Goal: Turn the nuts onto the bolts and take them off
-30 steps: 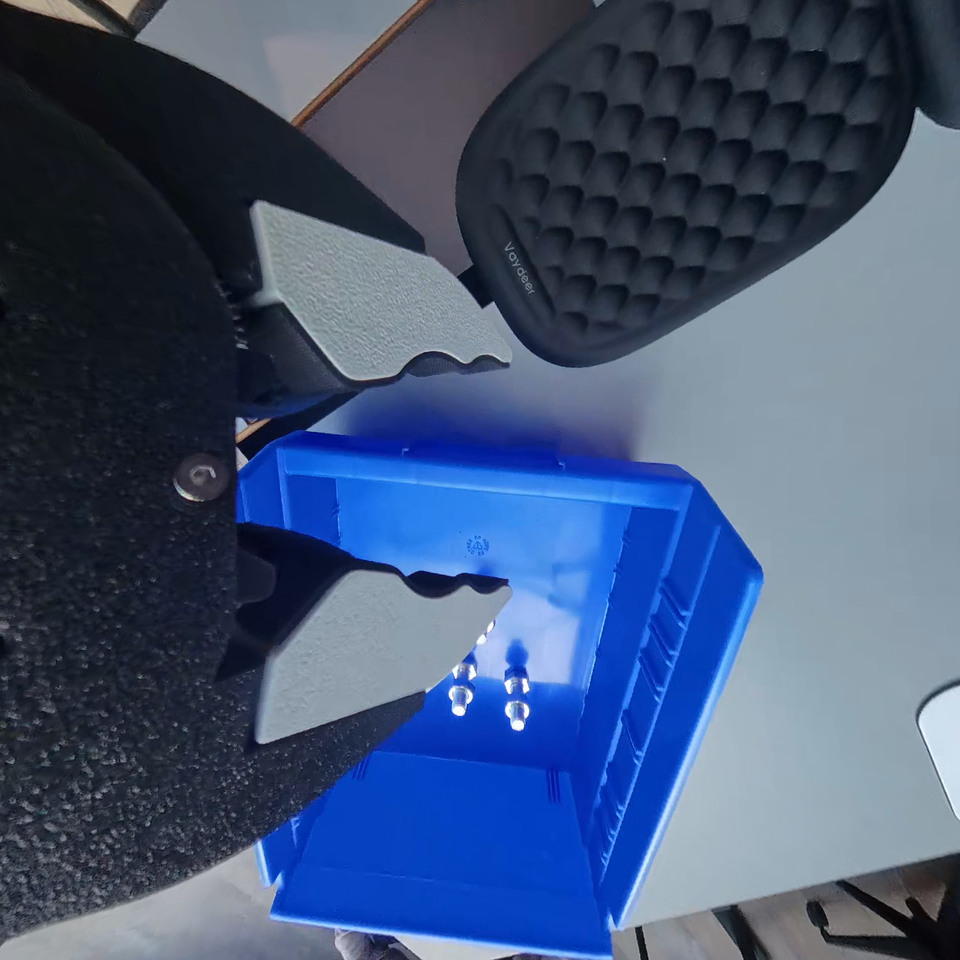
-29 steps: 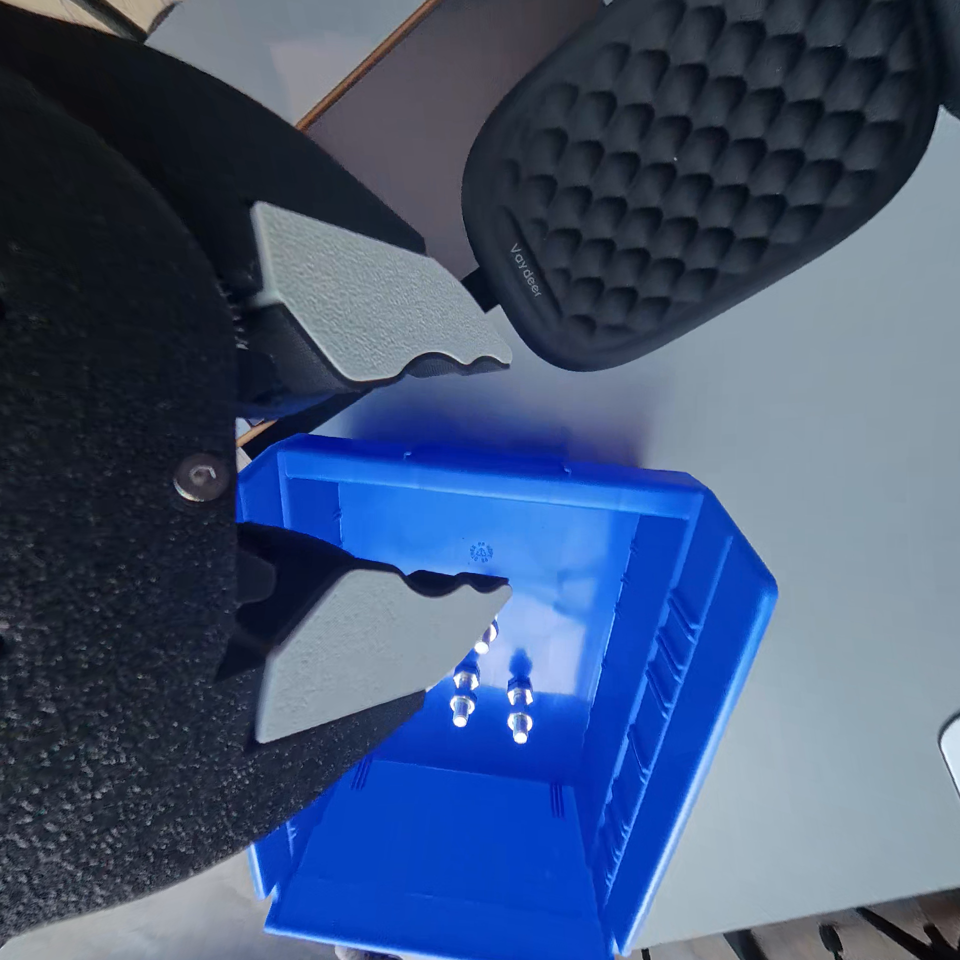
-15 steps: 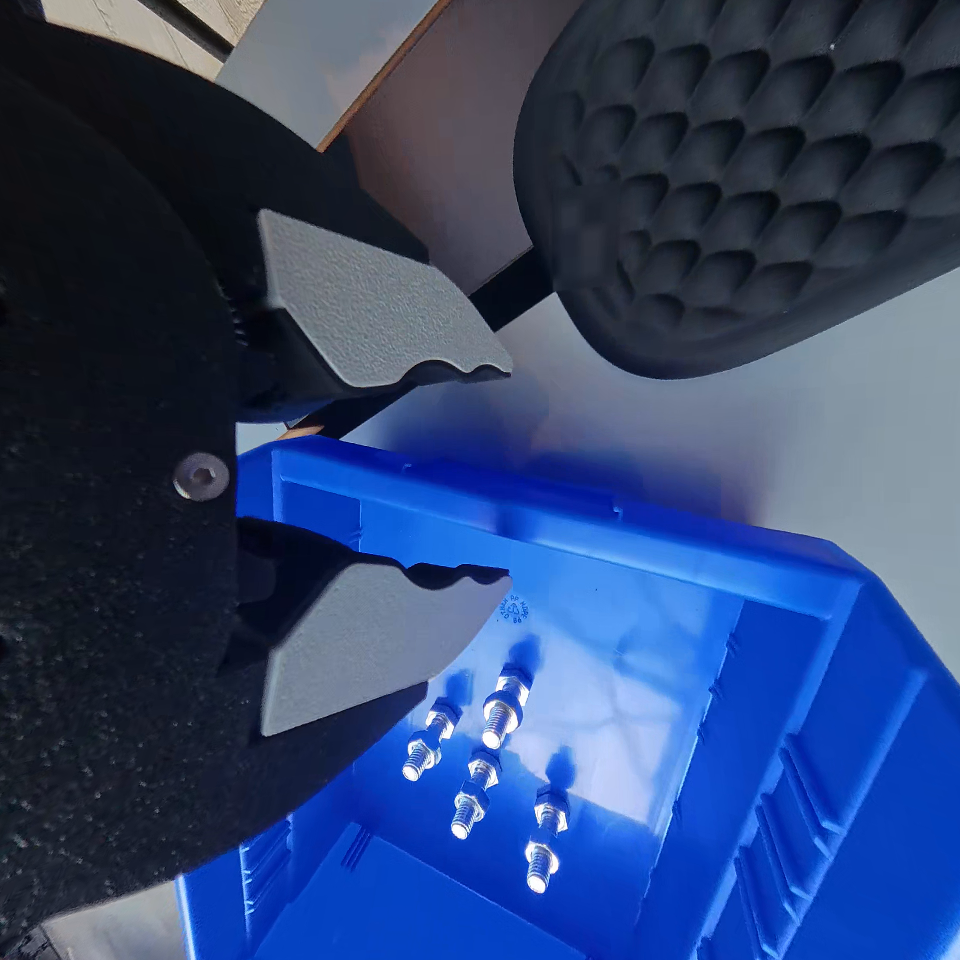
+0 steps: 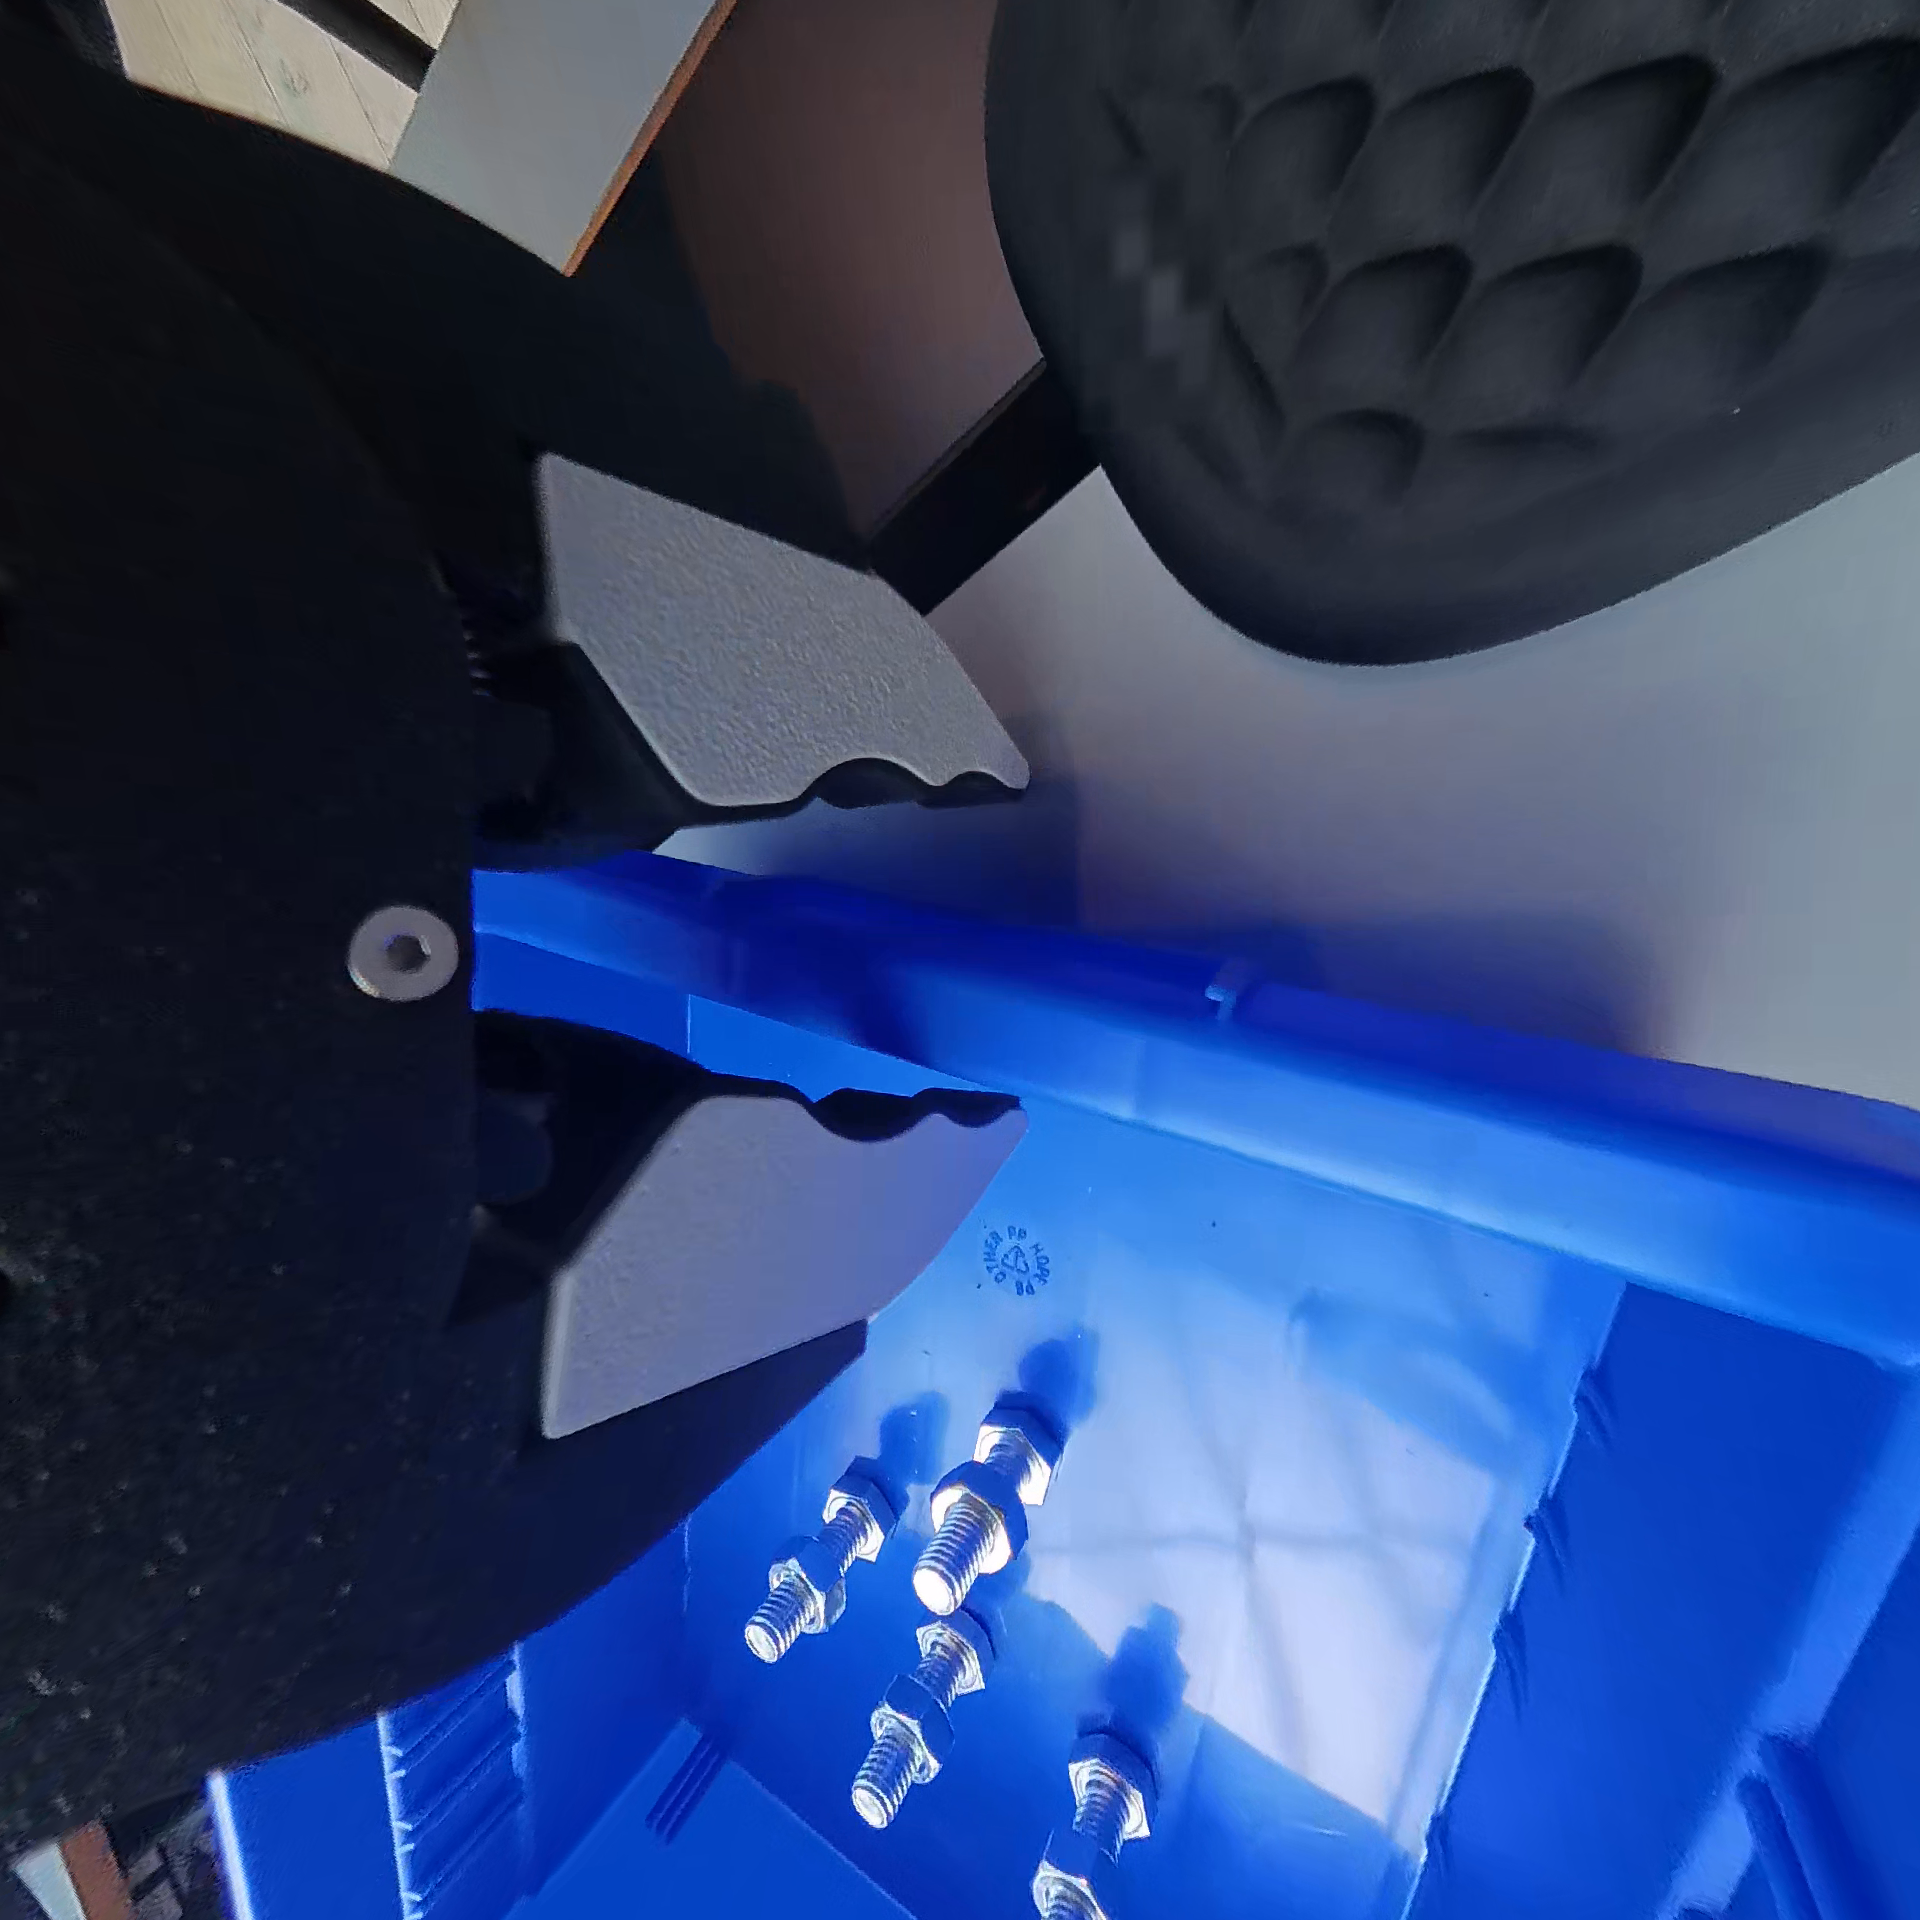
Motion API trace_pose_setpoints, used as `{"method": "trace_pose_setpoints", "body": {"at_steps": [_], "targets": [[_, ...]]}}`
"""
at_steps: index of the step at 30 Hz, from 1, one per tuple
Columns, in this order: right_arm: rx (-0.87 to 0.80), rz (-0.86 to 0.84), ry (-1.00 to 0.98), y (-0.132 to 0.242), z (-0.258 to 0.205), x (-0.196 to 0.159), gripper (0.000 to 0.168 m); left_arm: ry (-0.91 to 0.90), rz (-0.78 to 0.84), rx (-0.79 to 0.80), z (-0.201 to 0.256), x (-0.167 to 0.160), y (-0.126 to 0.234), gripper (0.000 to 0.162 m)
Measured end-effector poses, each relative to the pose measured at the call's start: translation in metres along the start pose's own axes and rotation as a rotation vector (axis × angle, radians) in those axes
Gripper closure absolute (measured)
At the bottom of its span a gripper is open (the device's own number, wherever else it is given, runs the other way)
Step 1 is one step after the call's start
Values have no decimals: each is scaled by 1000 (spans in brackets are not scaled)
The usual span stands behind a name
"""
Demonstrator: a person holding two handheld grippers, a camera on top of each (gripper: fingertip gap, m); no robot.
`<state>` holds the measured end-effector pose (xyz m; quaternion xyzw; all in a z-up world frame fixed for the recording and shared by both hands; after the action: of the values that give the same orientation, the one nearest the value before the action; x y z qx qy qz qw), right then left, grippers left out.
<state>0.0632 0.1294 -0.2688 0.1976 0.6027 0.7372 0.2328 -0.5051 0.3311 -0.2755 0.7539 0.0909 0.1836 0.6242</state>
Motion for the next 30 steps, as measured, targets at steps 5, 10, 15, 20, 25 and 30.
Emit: {"method": "trace_pose_setpoints", "body": {"at_steps": [5,10,15,20,25,30], "targets": [[-31,-46,48,0,4,2,140,-48,-36,-53,3,1,-3,139],[-52,-44,112,-1,6,7,140,-99,-54,-57,2,3,-4,140],[-58,-20,169,-1,6,15,139,-158,-58,-50,-3,13,-6,140],[-57,-8,240,-2,8,27,139,-228,-51,-50,-4,32,-9,140],[-61,-12,316,-3,15,45,139,-300,-44,-57,-2,58,-13,140],[-64,-8,407,-5,21,66,139,-374,-34,-63,4,84,-16,140]]}}
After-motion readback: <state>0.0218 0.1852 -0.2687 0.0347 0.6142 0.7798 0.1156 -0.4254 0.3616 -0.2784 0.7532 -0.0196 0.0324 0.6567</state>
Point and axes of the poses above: each gripper's, where its closed fingertips meet, y back along the fingers, x out of its top, z = x × y across the jaws, the point moved 7 cm from there along y, back along the fingers, and after that the axes turned 15 degrees about y, right-handed, at the moved point
